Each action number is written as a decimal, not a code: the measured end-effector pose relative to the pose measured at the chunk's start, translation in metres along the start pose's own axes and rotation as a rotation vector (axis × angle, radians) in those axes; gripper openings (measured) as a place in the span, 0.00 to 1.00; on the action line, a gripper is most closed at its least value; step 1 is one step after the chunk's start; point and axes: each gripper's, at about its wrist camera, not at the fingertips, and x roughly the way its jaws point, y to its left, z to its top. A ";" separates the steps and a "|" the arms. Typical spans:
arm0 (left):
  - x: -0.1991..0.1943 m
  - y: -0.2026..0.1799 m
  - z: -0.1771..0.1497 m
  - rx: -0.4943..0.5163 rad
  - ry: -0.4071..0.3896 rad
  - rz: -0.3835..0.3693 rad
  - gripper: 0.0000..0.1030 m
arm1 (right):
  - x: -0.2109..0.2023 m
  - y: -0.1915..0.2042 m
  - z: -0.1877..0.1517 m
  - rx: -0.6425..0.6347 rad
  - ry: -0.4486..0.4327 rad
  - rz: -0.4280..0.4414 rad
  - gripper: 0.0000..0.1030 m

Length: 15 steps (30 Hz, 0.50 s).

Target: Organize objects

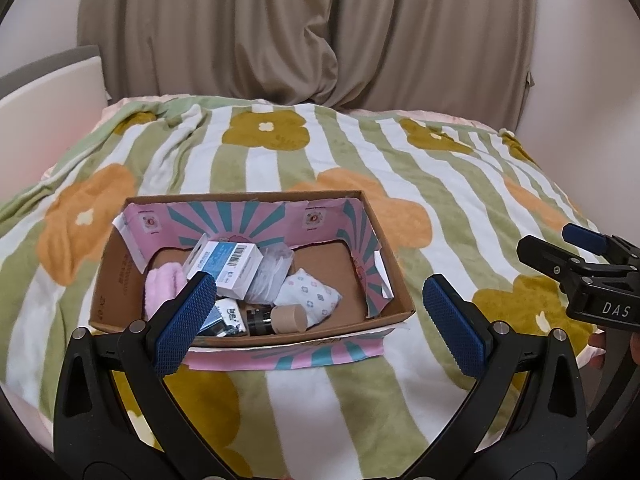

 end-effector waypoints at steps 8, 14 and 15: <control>-0.002 -0.001 0.000 0.016 -0.011 0.044 1.00 | 0.000 0.001 0.000 0.001 -0.001 0.003 0.99; 0.006 -0.002 0.000 -0.010 0.023 0.044 1.00 | 0.003 0.003 0.001 0.001 0.000 0.006 0.99; 0.007 -0.001 0.000 -0.017 0.027 0.039 1.00 | 0.004 0.003 0.001 0.000 0.002 0.007 0.99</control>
